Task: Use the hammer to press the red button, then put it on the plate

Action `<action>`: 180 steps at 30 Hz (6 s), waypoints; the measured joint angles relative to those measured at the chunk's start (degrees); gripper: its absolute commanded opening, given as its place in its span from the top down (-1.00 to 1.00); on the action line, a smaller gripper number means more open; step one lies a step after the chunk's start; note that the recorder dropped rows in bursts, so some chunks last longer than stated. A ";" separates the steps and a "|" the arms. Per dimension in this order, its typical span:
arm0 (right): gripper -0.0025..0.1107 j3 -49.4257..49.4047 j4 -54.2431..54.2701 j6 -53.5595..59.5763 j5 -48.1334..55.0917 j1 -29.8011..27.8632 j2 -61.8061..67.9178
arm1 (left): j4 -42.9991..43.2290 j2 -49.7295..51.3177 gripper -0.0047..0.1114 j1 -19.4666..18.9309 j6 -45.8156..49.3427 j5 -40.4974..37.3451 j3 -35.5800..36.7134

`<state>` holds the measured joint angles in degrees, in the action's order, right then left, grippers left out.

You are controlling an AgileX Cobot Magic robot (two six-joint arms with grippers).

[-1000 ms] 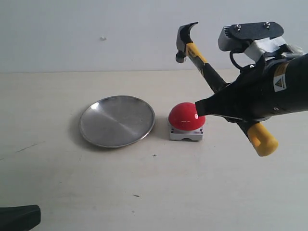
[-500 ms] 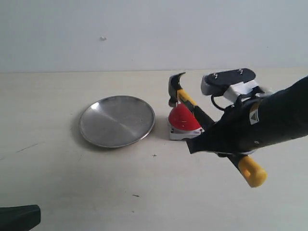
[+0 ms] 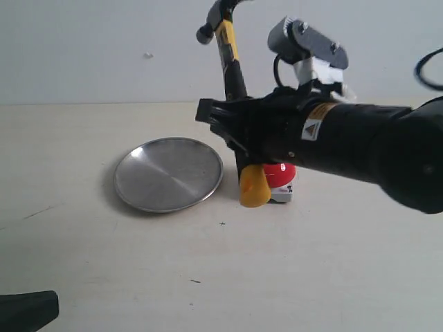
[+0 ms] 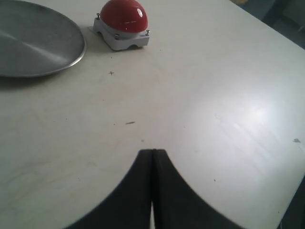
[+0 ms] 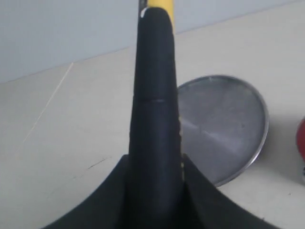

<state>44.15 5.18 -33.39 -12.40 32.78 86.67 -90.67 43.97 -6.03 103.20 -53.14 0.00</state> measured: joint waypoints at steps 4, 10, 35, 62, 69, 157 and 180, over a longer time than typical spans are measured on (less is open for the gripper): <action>0.96 0.09 -11.97 -18.19 -9.02 -0.39 7.18 | -2.21 0.00 0.92 0.00 1.73 1.20 0.00; 0.96 4.87 -19.13 -30.84 -18.02 -0.89 16.78 | -5.90 0.00 0.92 0.00 -2.46 13.25 0.00; 0.96 30.76 -28.03 -43.24 -4.59 -0.98 36.97 | -7.47 0.00 0.92 0.00 -4.42 15.52 0.00; 0.87 32.05 -27.37 -50.11 -10.59 -0.98 46.61 | -6.77 0.00 0.92 0.00 -4.42 13.95 0.00; 0.39 32.05 -27.37 -50.24 -10.77 -0.98 46.61 | -6.66 0.00 0.92 0.00 -4.42 13.55 0.00; 0.96 -22.92 -93.07 -78.22 27.24 15.32 -53.48 | -6.57 0.00 0.92 0.00 -4.42 13.55 0.00; 0.96 -30.04 -93.88 -73.52 25.96 6.22 -65.80 | -6.57 0.00 0.92 0.00 -4.42 13.55 0.00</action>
<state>14.11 -88.70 -106.91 13.56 39.00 20.86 -97.25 43.97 -6.03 98.78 -39.59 0.00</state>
